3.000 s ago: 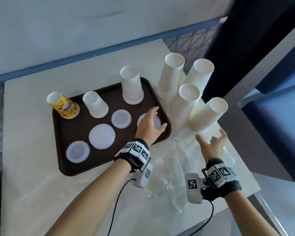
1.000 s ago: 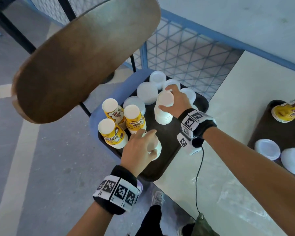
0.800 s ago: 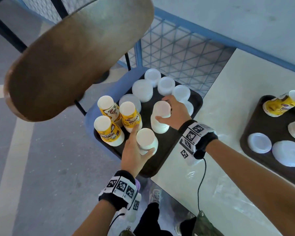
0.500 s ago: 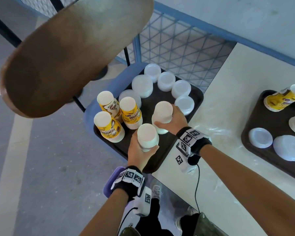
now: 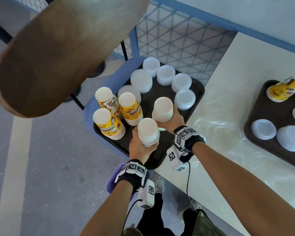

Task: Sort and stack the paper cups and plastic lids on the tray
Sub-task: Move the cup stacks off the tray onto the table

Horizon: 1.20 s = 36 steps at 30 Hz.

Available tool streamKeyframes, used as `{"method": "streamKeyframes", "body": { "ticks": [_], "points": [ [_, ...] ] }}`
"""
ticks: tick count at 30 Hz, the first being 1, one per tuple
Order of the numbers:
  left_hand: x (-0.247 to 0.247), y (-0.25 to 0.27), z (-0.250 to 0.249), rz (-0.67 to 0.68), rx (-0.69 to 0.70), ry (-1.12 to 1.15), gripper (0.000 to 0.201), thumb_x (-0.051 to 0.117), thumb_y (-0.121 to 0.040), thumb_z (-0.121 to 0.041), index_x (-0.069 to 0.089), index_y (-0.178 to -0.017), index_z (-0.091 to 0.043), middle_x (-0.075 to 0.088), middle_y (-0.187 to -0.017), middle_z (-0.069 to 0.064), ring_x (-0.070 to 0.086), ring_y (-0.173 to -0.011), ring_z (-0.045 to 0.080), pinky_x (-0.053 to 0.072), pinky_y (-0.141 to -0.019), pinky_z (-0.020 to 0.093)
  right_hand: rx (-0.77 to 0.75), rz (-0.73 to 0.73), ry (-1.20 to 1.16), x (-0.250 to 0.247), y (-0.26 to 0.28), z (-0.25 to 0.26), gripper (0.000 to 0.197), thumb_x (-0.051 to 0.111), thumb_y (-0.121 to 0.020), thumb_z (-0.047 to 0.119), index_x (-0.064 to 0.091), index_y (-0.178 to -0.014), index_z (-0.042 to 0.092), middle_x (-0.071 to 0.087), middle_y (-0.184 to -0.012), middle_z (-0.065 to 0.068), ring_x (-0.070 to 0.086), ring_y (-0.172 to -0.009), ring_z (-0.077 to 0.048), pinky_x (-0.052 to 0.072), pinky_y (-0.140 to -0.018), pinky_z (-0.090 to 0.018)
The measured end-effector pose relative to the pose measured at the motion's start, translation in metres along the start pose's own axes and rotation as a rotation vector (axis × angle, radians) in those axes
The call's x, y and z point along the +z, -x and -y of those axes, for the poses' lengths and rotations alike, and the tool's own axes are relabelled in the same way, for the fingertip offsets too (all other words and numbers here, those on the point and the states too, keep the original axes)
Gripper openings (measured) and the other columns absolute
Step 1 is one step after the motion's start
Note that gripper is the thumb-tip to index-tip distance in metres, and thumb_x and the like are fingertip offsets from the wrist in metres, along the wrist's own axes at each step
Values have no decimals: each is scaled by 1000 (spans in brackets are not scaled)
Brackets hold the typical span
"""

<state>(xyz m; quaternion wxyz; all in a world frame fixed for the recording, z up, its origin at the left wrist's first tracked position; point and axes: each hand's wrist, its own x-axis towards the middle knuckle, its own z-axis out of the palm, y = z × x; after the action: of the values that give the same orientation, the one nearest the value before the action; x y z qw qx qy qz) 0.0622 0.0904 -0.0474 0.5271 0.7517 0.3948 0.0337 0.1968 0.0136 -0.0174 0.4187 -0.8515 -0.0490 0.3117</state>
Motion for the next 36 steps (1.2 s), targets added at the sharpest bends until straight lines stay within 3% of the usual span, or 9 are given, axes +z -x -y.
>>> {"method": "streamKeyframes", "body": {
  "ticks": [6, 10, 16, 19, 22, 26, 29, 34, 36],
  "points": [
    [-5, 6, 2, -43, 7, -3, 91, 83, -64, -18, 30, -138, -18, 51, -134, 5, 47, -124, 25, 34, -94, 24, -21, -13, -85, -7, 10, -8, 88, 81, -67, 24, 31, -139, 25, 51, -130, -5, 48, -121, -25, 39, -100, -35],
    [-6, 7, -5, -23, 47, -18, 88, 85, -62, -18, 34, -134, -15, 53, -130, 6, 49, -121, 25, 35, -94, 25, -65, -19, -135, -23, 23, -11, 87, 84, -62, 23, 35, -133, 23, 53, -121, 0, 50, -116, -23, 42, -103, -41],
    [26, 8, -65, 122, 250, -66, 67, 86, -61, -15, 54, -118, -6, 61, -110, 1, 56, -103, 16, 38, -87, 19, -68, -227, -193, -104, 63, -40, 80, 83, -65, 22, 39, -131, 19, 51, -107, 7, 50, -99, -12, 39, -82, -21],
    [69, 24, -106, 305, 341, -95, 61, 86, -61, -13, 57, -114, -3, 62, -103, 3, 57, -98, 17, 41, -85, 24, -25, -373, -262, -154, 96, -79, 75, 83, -65, 19, 42, -128, 17, 53, -104, 7, 54, -98, -13, 38, -72, -10],
    [126, 51, -136, 478, 441, -127, 63, 86, -61, -14, 56, -115, -3, 61, -103, 2, 56, -97, 15, 42, -84, 25, 57, -546, -353, -201, 136, -130, 73, 84, -64, 16, 44, -124, 19, 54, -101, 8, 55, -98, -12, 41, -79, -18],
    [214, 102, -156, 697, 518, -172, 71, 88, -57, -15, 54, -119, -2, 63, -107, 4, 58, -97, 17, 44, -84, 25, 156, -765, -467, -254, 195, -207, 69, 84, -62, 8, 47, -120, 6, 58, -104, -1, 55, -91, -11, 46, -80, -25],
    [277, 148, -160, 878, 560, -203, 78, 88, -57, -14, 50, -125, -5, 59, -109, -1, 56, -102, 15, 41, -86, 22, 271, -928, -526, -282, 241, -264, 61, 83, -64, 6, 48, -114, 7, 58, -97, 3, 57, -87, -13, 48, -75, -20],
    [371, 215, -165, 1069, 612, -248, 82, 86, -61, -14, 43, -130, -9, 53, -108, -6, 53, -102, 14, 40, -84, 21, 431, -1170, -613, -324, 293, -346, 86, 87, -54, 23, 44, -127, 11, 57, -111, -1, 55, -102, -22, 49, -90, -47],
    [404, 236, -168, 1101, 623, -274, 81, 85, -63, -14, 41, -131, -10, 51, -107, -7, 51, -100, 12, 39, -84, 20, 483, -1227, -633, -342, 305, -369, 84, 86, -58, 18, 42, -129, 10, 56, -111, -3, 53, -100, -21, 48, -89, -45]
  ]
}}
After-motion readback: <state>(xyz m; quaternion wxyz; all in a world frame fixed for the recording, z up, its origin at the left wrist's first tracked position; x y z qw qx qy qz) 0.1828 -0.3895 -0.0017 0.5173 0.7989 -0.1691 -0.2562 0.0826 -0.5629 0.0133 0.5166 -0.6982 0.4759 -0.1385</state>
